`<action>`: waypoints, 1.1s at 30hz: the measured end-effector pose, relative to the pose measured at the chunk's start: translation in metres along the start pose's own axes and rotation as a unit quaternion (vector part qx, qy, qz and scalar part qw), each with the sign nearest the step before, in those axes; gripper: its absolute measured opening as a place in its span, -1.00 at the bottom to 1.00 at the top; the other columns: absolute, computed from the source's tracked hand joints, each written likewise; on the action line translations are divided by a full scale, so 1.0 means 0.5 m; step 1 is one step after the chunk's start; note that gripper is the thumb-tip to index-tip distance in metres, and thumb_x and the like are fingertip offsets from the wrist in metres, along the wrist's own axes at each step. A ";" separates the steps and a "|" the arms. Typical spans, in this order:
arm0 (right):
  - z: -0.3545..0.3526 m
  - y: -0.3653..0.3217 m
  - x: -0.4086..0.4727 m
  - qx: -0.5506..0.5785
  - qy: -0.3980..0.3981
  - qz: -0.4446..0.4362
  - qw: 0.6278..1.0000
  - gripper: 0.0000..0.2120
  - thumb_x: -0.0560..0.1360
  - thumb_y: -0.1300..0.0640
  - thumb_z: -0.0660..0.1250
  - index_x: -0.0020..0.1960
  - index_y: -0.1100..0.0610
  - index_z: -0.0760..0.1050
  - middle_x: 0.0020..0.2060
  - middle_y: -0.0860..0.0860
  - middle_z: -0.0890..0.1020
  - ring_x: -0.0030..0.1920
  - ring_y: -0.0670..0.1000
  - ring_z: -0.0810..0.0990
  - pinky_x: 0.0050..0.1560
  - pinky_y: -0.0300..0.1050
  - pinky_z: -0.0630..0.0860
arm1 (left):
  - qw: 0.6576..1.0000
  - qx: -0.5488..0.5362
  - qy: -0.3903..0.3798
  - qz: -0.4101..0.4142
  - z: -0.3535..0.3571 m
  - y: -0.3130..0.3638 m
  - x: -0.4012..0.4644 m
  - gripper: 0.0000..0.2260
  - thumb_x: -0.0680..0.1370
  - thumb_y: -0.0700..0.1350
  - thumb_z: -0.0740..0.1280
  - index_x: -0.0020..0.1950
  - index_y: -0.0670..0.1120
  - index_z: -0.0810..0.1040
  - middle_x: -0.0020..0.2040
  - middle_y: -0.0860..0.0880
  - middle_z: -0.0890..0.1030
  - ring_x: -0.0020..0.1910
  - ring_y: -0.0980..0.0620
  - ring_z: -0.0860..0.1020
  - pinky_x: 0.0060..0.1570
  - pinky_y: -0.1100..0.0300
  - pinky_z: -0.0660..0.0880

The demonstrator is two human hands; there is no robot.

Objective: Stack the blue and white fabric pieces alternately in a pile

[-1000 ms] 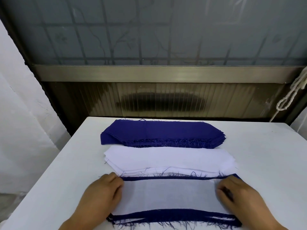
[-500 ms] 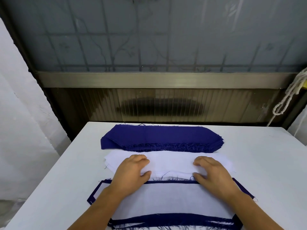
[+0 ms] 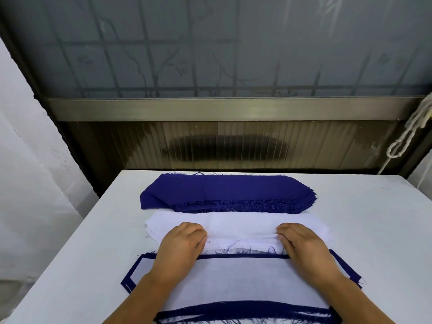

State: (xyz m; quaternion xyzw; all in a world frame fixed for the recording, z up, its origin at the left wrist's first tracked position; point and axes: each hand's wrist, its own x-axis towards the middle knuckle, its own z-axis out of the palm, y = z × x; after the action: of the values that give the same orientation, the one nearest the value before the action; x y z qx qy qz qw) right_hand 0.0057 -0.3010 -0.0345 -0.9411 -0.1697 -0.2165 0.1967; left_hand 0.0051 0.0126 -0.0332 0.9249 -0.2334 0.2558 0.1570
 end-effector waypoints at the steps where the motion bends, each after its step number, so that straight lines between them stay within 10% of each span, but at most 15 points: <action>1: 0.000 -0.001 0.000 -0.003 0.003 0.003 1.000 -0.87 0.44 0.30 0.46 -0.03 0.14 0.65 -0.09 -0.07 0.67 -0.07 0.00 0.65 -0.02 -0.08 0.59 | 1.000 0.005 0.003 -0.001 0.000 0.001 0.001 -0.95 0.49 -0.19 0.39 -0.13 -0.07 0.65 -0.12 0.11 0.63 -0.16 0.09 0.57 -0.16 0.24 0.52; 15: 0.006 0.016 -0.006 -0.008 0.044 0.005 0.999 -0.77 0.33 0.35 0.52 -0.11 0.12 0.58 -0.12 -0.10 0.62 -0.12 -0.04 0.57 -0.11 -0.28 0.40 | 0.998 -0.040 0.022 -0.049 0.006 -0.009 -0.007 -0.83 0.37 -0.16 0.57 -0.15 -0.06 0.60 -0.17 0.12 0.58 -0.20 0.15 0.51 -0.16 0.38 0.39; 22: 0.001 0.010 -0.006 0.062 0.006 0.055 0.997 -0.90 0.56 0.23 0.31 -0.07 0.07 0.56 -0.14 -0.16 0.58 -0.12 -0.13 0.51 -0.09 -0.33 0.36 | 0.994 -0.047 0.021 -0.097 0.005 -0.003 -0.009 -0.75 0.60 0.05 0.16 -0.11 0.01 0.58 -0.18 0.20 0.54 -0.20 0.22 0.45 -0.20 0.35 0.41; 33: 0.003 0.013 -0.007 0.078 -0.001 0.148 0.986 -0.77 0.48 0.28 0.36 -0.10 -0.05 0.47 -0.19 -0.18 0.55 -0.18 -0.12 0.53 -0.23 -0.24 0.41 | 0.978 -0.040 0.038 -0.203 0.000 -0.001 -0.007 -0.91 0.53 -0.25 0.38 -0.05 -0.06 0.57 -0.25 0.08 0.56 -0.33 0.04 0.51 -0.36 0.08 0.52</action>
State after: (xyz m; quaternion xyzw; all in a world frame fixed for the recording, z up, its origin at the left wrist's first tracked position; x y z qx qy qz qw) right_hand 0.0060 -0.3066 -0.0392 -0.9377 -0.0454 -0.1702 0.2995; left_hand 0.0027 0.0140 -0.0353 0.9357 -0.0444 0.2440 0.2509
